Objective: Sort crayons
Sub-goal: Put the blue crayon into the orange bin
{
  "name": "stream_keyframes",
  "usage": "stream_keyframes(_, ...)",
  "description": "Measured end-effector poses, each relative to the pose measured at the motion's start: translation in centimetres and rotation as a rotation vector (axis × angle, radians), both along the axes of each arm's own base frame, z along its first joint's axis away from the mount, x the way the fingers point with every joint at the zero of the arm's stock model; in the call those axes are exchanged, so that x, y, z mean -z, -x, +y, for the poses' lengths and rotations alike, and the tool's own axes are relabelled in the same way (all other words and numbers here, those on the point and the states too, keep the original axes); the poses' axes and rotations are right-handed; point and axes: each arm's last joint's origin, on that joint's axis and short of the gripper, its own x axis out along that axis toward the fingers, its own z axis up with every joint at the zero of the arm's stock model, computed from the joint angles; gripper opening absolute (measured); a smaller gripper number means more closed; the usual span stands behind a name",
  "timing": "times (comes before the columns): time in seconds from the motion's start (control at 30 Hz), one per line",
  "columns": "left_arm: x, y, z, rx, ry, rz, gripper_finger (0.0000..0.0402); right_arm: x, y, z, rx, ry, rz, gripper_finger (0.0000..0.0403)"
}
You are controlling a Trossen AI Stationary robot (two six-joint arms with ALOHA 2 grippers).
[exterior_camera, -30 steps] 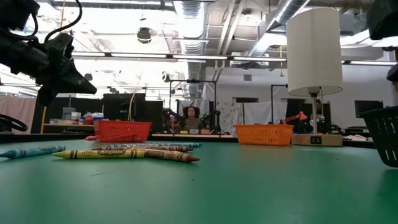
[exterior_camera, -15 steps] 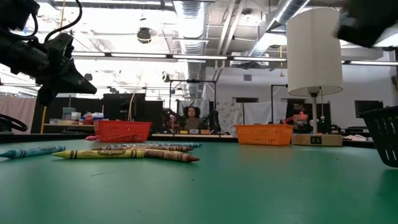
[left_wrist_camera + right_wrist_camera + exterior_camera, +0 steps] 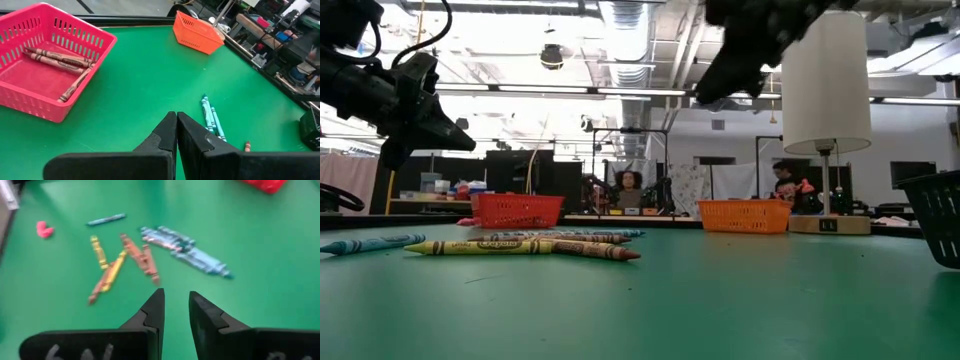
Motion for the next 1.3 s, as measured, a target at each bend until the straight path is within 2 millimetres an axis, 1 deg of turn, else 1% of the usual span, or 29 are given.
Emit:
stream_keyframes(0.1,0.0,0.0,0.0,0.0,0.0,0.0,0.0,0.2,-0.7,-2.4,-0.014,0.039,-0.02,0.0087)
stream_keyframes(0.17,0.0,0.0,0.0,0.0,0.0,0.0,0.0,0.2,-1.4,-3.7,-0.028,0.067,-0.064,0.0087)
stream_keyframes(0.27,0.0,0.0,0.0,0.0,-0.002,0.001,0.0,0.7,-2.5,-5.2,-0.054,0.096,-0.103,0.0087)
stream_keyframes(0.33,0.0,0.0,0.0,0.0,-0.002,0.001,0.0,0.9,-3.3,-6.0,-0.065,0.109,-0.096,0.0087)
stream_keyframes(0.43,0.0,0.0,0.0,0.0,-0.003,0.001,0.0,1.1,-5.3,-7.0,-0.116,0.134,-0.081,0.0087)
stream_keyframes(0.53,0.0,0.0,0.0,0.0,-0.003,0.002,0.0,1.2,-7.8,-7.8,-0.19,0.163,-0.046,0.0087)
stream_keyframes(0.7,0.0,0.0,0.0,0.001,-0.002,0.001,0.0,1.4,-11.3,-8.3,-0.356,0.255,0.119,0.009)
stream_keyframes(0.8,0.0,0.0,0.0,0.002,-0.003,0.002,0.0,2.2,-13.0,-8.6,-0.457,0.302,0.225,0.0097)
stream_keyframes(0.97,0.0,0.0,0.0,0.002,-0.003,0.002,0.0,3.4,-15.6,-9.0,-0.536,0.333,0.295,0.0114)
stream_keyframes(1.13,0.0,0.0,0.0,0.002,-0.003,0.003,0.0,5.1,-17.3,-9.2,-0.598,0.363,0.332,0.013)
stream_keyframes(1.3,0.0,0.0,0.0,0.01,-0.029,0.017,0.0,6.2,-17.8,-9.1,-0.643,0.387,0.358,0.0147)
